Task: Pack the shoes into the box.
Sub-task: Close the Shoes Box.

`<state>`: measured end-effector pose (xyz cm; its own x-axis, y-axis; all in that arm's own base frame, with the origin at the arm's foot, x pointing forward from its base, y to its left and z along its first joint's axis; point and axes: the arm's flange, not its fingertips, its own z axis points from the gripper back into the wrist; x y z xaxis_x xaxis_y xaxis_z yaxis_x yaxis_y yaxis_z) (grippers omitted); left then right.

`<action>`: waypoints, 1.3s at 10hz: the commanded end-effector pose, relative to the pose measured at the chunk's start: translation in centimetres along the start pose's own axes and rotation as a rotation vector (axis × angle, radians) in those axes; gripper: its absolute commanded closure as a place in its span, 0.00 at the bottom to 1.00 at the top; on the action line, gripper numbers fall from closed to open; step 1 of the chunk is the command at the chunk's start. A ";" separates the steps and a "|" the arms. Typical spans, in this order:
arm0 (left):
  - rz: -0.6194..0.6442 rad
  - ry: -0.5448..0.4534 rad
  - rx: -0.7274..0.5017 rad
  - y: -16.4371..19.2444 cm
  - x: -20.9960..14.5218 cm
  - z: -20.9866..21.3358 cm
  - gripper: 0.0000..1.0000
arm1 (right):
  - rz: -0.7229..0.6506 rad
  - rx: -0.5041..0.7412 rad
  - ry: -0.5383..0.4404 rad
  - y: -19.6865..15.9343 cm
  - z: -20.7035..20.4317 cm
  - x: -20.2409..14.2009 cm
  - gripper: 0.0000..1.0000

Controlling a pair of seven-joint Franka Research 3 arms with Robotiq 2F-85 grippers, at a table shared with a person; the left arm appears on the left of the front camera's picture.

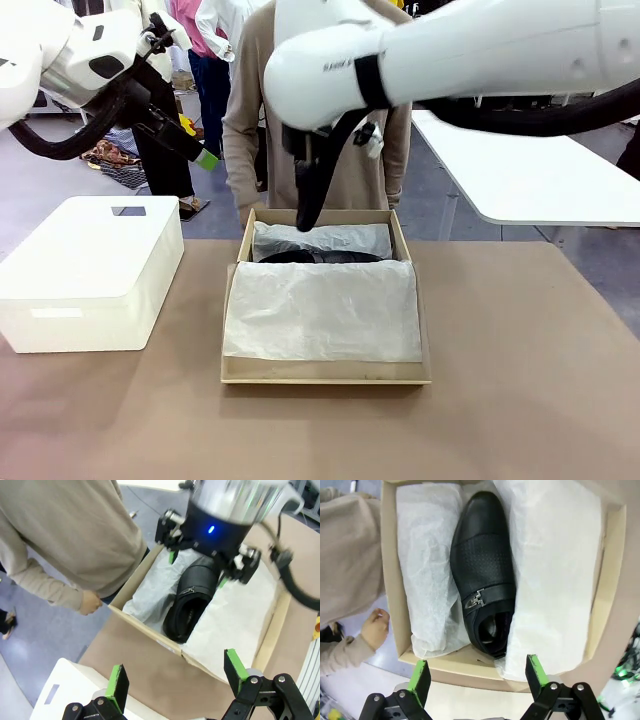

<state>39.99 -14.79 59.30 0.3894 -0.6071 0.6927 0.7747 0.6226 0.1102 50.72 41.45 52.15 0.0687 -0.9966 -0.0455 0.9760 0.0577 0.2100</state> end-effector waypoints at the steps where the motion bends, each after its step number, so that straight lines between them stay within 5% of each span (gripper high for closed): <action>1: -0.008 -0.015 -0.017 0.2 -0.2 0.0 0.00 | 0.166 -0.062 0.005 -1.5 1.8 3.9 0.00; 4: -0.008 -0.015 -0.017 0.2 -0.2 0.0 0.00 | 0.470 -0.122 -0.032 -1.4 3.7 8.7 0.00; 9: -0.008 -0.015 -0.017 0.2 -0.2 0.0 0.00 | 0.943 -0.179 0.036 -0.4 4.6 17.0 0.00; 13: -0.008 -0.015 -0.017 0.2 -0.2 0.0 0.00 | 0.983 -0.176 0.026 0.7 4.2 17.7 0.00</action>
<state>39.98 -14.80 59.30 0.3893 -0.6072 0.6926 0.7748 0.6226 0.1103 51.82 23.31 55.20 0.8684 -0.4938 0.0447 0.4938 0.8695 0.0102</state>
